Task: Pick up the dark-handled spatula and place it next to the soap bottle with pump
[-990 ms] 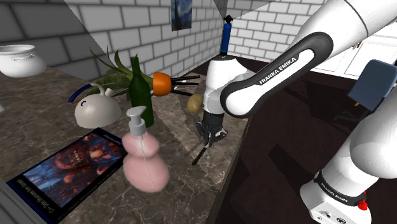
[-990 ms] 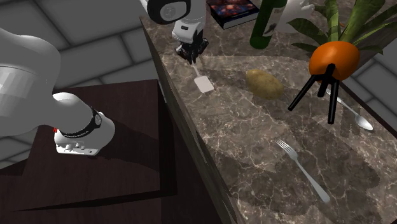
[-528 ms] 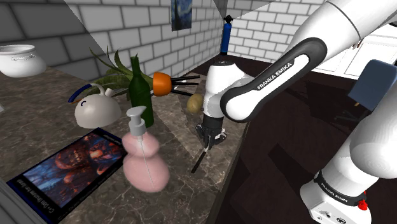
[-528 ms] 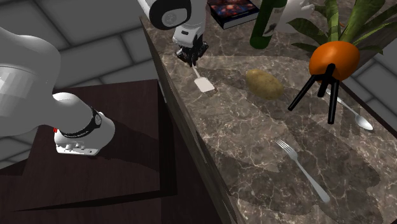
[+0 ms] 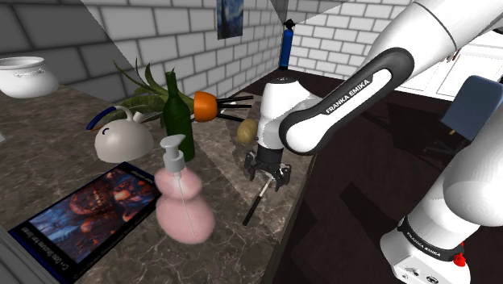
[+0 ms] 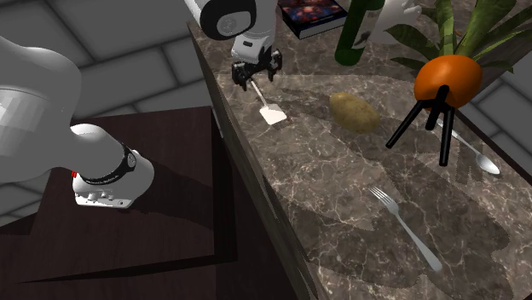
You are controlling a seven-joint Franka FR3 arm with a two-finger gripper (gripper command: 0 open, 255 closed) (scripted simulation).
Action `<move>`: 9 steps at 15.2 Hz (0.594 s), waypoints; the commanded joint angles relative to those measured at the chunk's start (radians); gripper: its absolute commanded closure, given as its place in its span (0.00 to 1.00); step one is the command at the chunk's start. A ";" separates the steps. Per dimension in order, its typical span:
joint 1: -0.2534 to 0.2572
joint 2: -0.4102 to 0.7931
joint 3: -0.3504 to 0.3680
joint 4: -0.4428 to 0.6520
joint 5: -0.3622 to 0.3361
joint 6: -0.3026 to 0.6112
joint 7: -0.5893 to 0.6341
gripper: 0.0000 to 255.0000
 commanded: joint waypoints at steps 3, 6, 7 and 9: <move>-0.003 -0.065 -0.001 0.016 0.039 -0.075 -0.029 0.00; -0.002 -0.117 -0.008 0.035 0.064 -0.143 -0.049 0.00; -0.002 -0.117 -0.008 0.035 0.064 -0.143 -0.049 0.00; -0.001 -0.117 -0.008 0.035 0.064 -0.143 -0.049 0.00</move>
